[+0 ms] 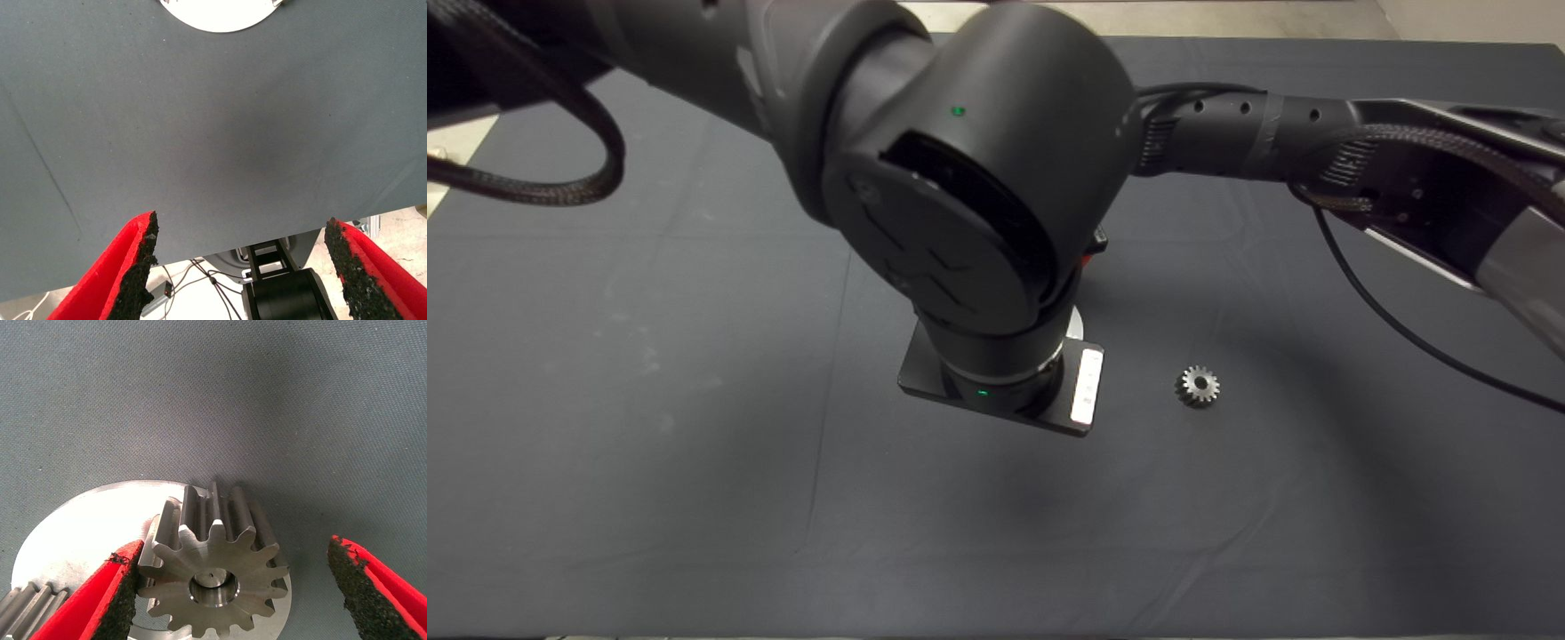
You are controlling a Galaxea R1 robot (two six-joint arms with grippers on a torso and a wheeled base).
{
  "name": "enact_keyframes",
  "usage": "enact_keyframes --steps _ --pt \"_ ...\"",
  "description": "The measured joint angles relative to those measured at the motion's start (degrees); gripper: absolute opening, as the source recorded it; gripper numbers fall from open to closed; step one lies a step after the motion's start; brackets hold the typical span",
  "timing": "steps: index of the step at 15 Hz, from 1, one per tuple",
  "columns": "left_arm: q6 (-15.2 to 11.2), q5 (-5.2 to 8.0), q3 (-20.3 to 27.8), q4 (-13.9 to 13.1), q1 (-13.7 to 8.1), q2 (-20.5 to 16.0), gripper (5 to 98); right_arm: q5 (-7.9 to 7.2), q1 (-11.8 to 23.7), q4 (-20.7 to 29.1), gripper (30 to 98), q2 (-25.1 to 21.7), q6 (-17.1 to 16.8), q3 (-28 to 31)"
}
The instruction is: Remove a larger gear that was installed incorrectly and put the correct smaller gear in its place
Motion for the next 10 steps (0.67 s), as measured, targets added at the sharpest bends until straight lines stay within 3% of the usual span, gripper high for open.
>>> enact_keyframes --steps 2,8,10 --pt "0.0 0.0 -0.2 0.0 0.0 0.1 63.5 0.11 0.0 0.1 67.6 0.0 0.0 0.1" --pt "0.0 0.0 -0.1 0.0 0.0 0.0 63.5 0.07 0.0 0.1 67.1 0.1 0.1 0.1" --pt "0.0 -0.02 0.0 0.0 0.0 0.0 63.5 0.18 0.0 0.2 62.6 0.1 0.1 0.2"
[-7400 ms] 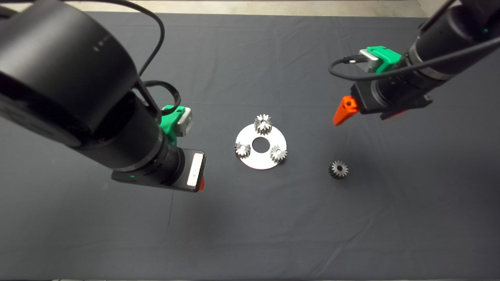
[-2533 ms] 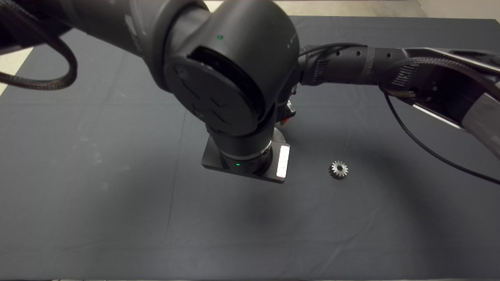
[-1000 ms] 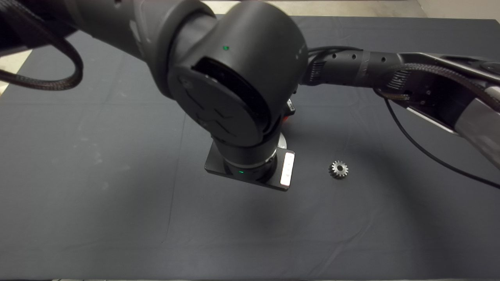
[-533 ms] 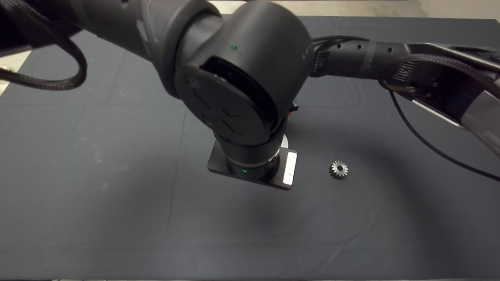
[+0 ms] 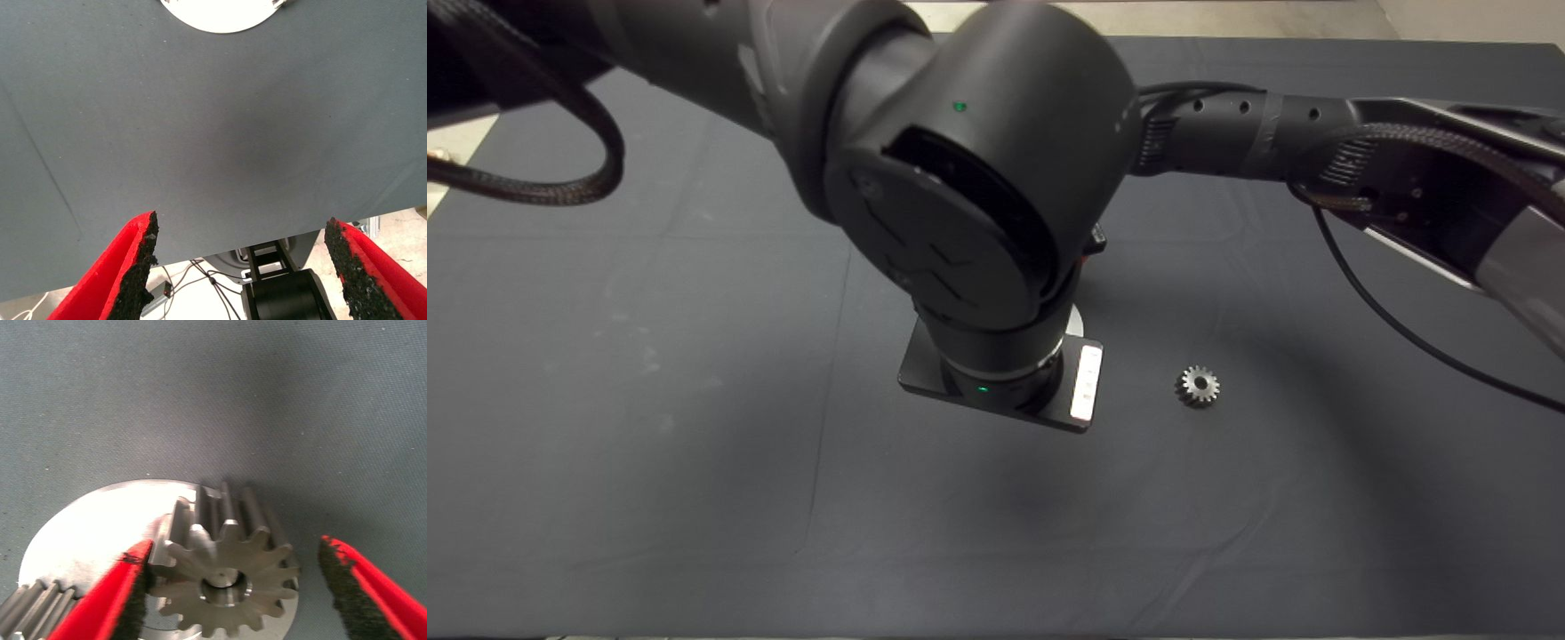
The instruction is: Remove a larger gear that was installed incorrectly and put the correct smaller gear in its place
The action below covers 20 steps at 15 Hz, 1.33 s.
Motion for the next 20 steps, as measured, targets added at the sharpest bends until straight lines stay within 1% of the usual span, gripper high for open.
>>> enact_keyframes --steps 2,3,5,8,15,16,20 --pt "0.0 0.02 0.0 0.0 0.0 0.0 63.5 0.0 0.0 0.0 61.5 0.0 0.1 0.1" --pt "0.0 0.0 0.0 0.0 0.0 -0.1 63.5 -0.02 0.0 0.0 58.7 0.0 0.1 0.2" --pt "0.0 0.01 0.0 0.0 0.0 -0.2 63.5 -0.02 0.0 0.0 57.8 0.0 0.1 0.3" --pt "0.0 0.02 0.0 0.0 0.0 -0.5 63.5 0.03 0.0 0.0 52.3 0.0 0.1 0.3" --pt "0.0 0.0 0.1 0.0 0.0 -1.0 63.5 0.02 0.0 0.0 49.9 0.0 0.1 0.3" --pt "0.0 0.0 0.1 0.0 0.0 -1.0 63.5 0.02 0.0 0.0 48.7 0.0 0.2 0.3" --pt "0.0 0.02 0.1 0.0 0.0 -1.1 63.5 -0.22 0.2 -0.1 48.1 -0.2 2.0 1.5"
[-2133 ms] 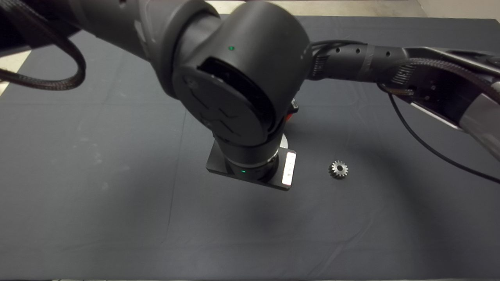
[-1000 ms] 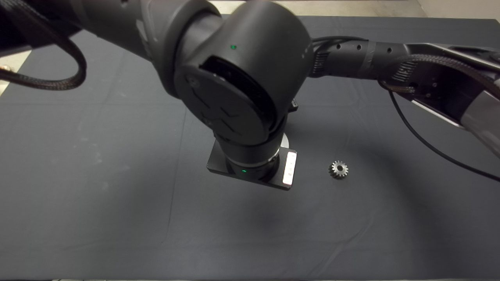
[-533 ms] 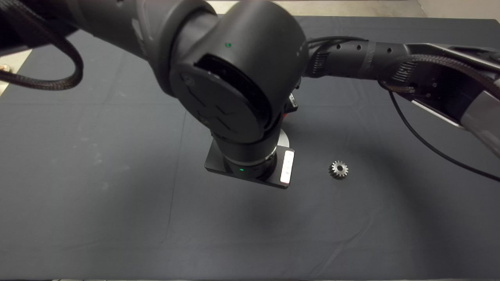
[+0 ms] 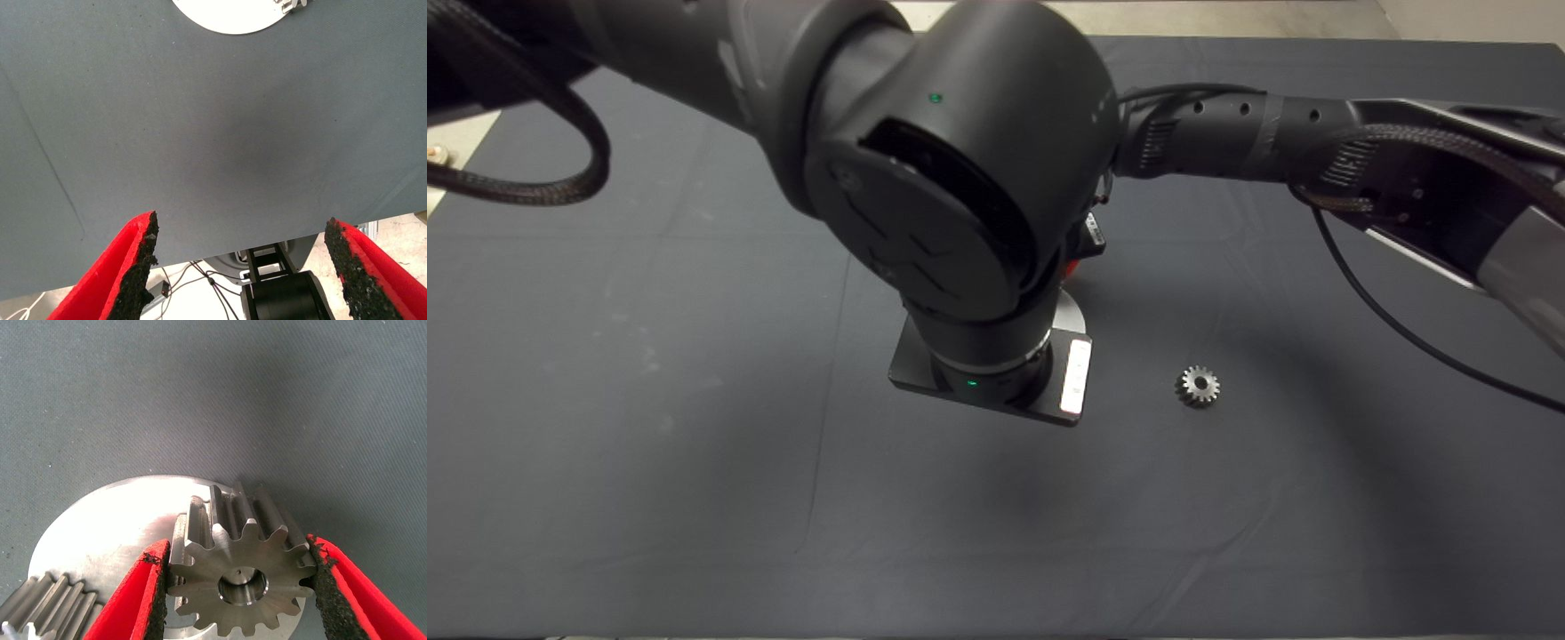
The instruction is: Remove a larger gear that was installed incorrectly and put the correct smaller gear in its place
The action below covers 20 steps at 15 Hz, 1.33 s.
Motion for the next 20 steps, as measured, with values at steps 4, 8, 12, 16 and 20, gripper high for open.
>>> enact_keyframes --steps 4,8,12,16,20 --pt "0.0 -0.02 0.0 0.0 0.0 0.0 63.5 -0.66 3.2 1.5 46.6 0.0 0.7 1.1" --pt "0.0 0.0 0.0 0.0 0.0 0.0 63.5 -0.63 6.9 4.3 46.5 -0.8 0.9 1.2" --pt "0.0 -0.02 -0.4 0.0 0.0 0.0 63.5 0.17 15.6 7.5 46.5 -5.4 0.9 5.0" --pt "0.0 0.0 -0.6 0.0 0.0 -0.2 63.5 -0.44 14.3 9.5 46.3 -22.6 1.4 14.6" --pt "0.0 -0.02 -1.0 0.0 0.0 -0.1 63.5 -2.5 7.6 9.4 46.2 -35.9 1.6 23.1"
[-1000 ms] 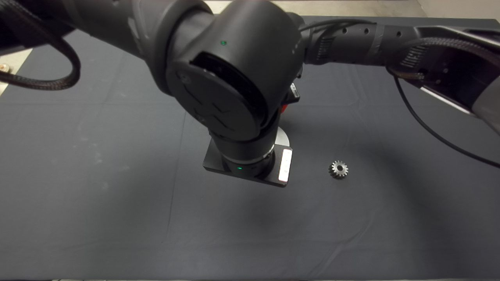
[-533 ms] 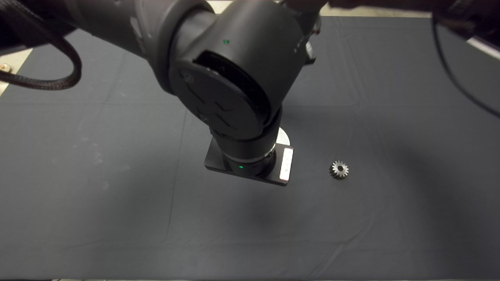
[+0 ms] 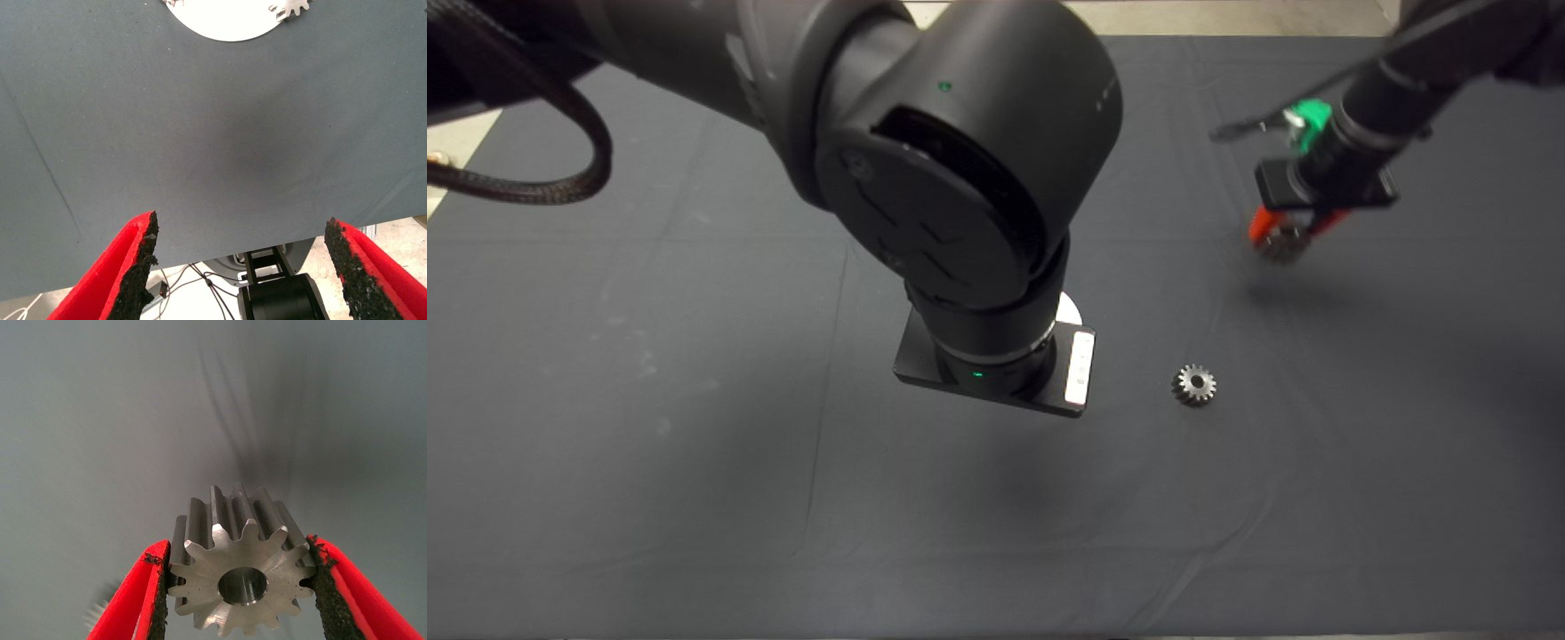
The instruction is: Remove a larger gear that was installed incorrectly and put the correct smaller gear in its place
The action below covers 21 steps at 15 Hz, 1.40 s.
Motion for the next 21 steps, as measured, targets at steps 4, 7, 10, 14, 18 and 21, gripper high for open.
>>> enact_keyframes --steps 4,7,10,14,18,21 --pt "0.0 0.08 -1.0 0.0 0.0 0.0 63.5 2.69 -4.0 0.4 46.5 0.0 0.2 3.9" --pt "0.0 0.02 -1.1 0.0 0.0 0.1 63.5 1.67 -6.3 0.0 46.5 -1.4 1.1 5.0" --pt "0.0 0.0 -1.2 0.0 0.0 0.4 63.5 1.9 -7.0 -0.3 46.7 -1.2 1.5 5.7" --pt "0.0 0.02 -1.4 0.0 0.0 0.3 63.5 2.0 -6.8 -1.0 48.7 -1.2 1.6 6.6" --pt "0.0 0.0 -1.4 0.0 0.0 0.2 63.5 1.89 -6.8 -1.2 51.0 -0.9 1.7 6.7" --pt "0.0 0.02 -1.4 0.0 0.0 0.3 63.5 1.89 -6.3 -1.2 54.0 -0.7 1.7 7.4"
